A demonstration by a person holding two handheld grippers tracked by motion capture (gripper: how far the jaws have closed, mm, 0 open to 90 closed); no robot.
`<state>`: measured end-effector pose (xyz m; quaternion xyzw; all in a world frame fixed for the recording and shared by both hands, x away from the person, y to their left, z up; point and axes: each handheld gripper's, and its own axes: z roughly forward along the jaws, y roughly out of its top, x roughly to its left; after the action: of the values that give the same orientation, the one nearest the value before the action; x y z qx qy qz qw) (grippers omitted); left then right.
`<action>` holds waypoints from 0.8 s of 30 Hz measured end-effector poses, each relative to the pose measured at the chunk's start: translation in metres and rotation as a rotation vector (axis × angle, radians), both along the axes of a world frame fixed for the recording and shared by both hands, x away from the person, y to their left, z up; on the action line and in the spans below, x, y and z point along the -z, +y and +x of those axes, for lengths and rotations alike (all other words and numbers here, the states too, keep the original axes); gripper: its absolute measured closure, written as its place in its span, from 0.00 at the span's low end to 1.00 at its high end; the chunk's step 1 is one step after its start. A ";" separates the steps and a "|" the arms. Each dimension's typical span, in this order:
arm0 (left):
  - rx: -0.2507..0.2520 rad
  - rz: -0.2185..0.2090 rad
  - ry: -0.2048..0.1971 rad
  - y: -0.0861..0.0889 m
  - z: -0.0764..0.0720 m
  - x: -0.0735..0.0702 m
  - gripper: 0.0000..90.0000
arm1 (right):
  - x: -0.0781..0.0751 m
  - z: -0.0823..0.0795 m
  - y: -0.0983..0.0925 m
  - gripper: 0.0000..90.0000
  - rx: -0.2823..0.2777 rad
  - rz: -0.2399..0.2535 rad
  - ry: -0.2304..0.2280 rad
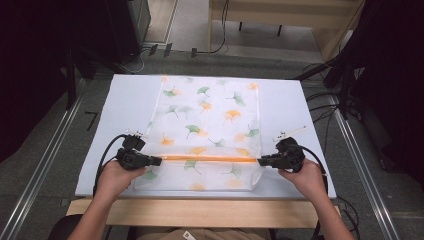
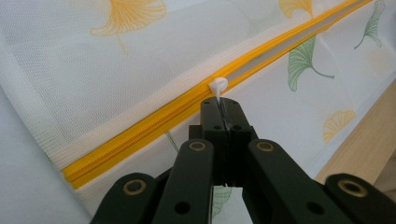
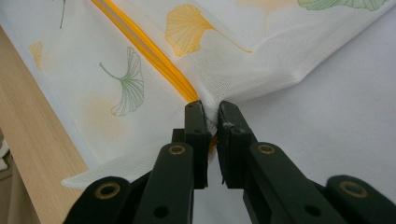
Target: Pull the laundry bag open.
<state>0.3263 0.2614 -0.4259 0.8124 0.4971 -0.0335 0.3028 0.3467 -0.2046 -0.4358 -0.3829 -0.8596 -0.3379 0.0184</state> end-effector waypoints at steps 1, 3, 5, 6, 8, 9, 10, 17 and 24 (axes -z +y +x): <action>-0.001 -0.001 0.000 0.000 0.000 0.000 1.00 | 0.000 0.000 0.000 0.95 -0.001 0.001 0.000; -0.003 -0.003 -0.001 0.000 0.000 0.000 1.00 | 0.000 0.000 0.000 0.95 -0.003 0.001 -0.006; 0.000 -0.005 -0.002 0.000 0.000 0.000 1.00 | 0.000 0.000 0.000 0.95 -0.001 0.000 -0.004; 0.000 -0.007 0.000 0.000 0.000 0.000 1.00 | 0.000 0.000 0.000 0.95 -0.001 0.000 -0.005; -0.001 -0.009 0.000 0.000 0.000 0.000 1.00 | 0.000 0.000 0.000 0.95 0.001 0.000 -0.007; -0.001 -0.008 0.001 0.000 0.000 0.000 1.00 | 0.000 0.000 0.000 0.95 0.001 0.000 -0.006; 0.000 -0.007 0.000 0.000 0.000 0.000 1.00 | 0.000 0.000 0.000 0.95 0.001 0.000 -0.008; 0.009 -0.019 -0.004 0.002 0.001 0.000 1.00 | 0.000 0.000 0.000 0.95 0.000 0.000 -0.006; 0.008 -0.031 -0.004 0.004 -0.001 -0.001 1.00 | 0.000 0.000 0.000 0.95 -0.001 0.001 -0.008</action>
<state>0.3252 0.2656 -0.4244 0.8097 0.4927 -0.0411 0.3161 0.3466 -0.2050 -0.4356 -0.3811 -0.8596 -0.3400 0.0151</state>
